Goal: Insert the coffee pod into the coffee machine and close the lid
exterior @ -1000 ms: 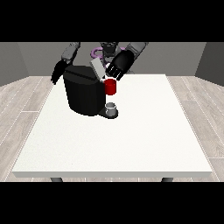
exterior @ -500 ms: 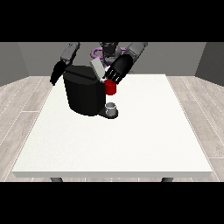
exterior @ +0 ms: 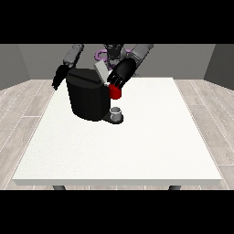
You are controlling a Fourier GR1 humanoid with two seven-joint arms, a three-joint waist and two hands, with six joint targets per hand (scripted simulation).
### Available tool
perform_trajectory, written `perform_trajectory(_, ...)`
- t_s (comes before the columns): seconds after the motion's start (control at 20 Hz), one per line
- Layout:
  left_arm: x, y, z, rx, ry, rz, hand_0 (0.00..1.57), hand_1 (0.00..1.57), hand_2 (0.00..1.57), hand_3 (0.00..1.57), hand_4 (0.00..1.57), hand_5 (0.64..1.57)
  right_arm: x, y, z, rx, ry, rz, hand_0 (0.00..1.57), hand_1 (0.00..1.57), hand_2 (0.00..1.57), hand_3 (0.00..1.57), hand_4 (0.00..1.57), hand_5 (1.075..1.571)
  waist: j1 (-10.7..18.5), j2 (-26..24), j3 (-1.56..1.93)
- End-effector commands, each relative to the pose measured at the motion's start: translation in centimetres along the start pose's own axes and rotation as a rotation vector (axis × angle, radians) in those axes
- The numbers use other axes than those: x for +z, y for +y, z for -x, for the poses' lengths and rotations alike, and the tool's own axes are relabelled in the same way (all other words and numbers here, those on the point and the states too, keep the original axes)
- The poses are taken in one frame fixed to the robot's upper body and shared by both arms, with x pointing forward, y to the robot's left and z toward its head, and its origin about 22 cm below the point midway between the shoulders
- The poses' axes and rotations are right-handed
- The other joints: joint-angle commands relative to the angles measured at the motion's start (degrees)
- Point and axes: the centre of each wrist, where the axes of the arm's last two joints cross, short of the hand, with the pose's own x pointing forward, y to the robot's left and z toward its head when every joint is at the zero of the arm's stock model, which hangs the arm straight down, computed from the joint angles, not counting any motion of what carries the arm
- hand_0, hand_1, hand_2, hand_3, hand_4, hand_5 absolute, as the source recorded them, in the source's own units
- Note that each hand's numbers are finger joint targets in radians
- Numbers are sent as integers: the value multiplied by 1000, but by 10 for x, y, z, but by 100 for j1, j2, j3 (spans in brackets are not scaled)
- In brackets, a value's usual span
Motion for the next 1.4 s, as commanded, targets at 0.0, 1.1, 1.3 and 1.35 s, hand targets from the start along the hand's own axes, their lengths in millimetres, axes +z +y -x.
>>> perform_trajectory(0.0, 8, 21, 9, -18, -22, -25, 1231, 1231, 1267, 1211, 389, 1571, -7, -6, -14, -20, 3, -13, 0, 0, 0, 0, 0, 1571, -31, 57, 1)
perform_trajectory(1.1, 2, 2, 9, -161, -10, -81, 1096, 1096, 1127, 990, 0, 1571, 8, 26, -6, -7, -2, -7, 0, 0, 0, 0, 0, 1571, -118, 217, 0)
perform_trajectory(1.3, 7, 25, 3, -146, -68, -106, 1110, 1110, 1122, 969, 0, 1571, -1, 5, -2, -17, -20, 41, 0, 0, 0, 0, 42, 1571, 35, 237, 2)
perform_trajectory(1.35, 6, 30, 0, -119, -29, -136, 1138, 1138, 1136, 963, 0, 1571, 0, 6, -5, 24, -16, -12, 0, 0, 0, 0, 61, 1571, -176, 234, 2)
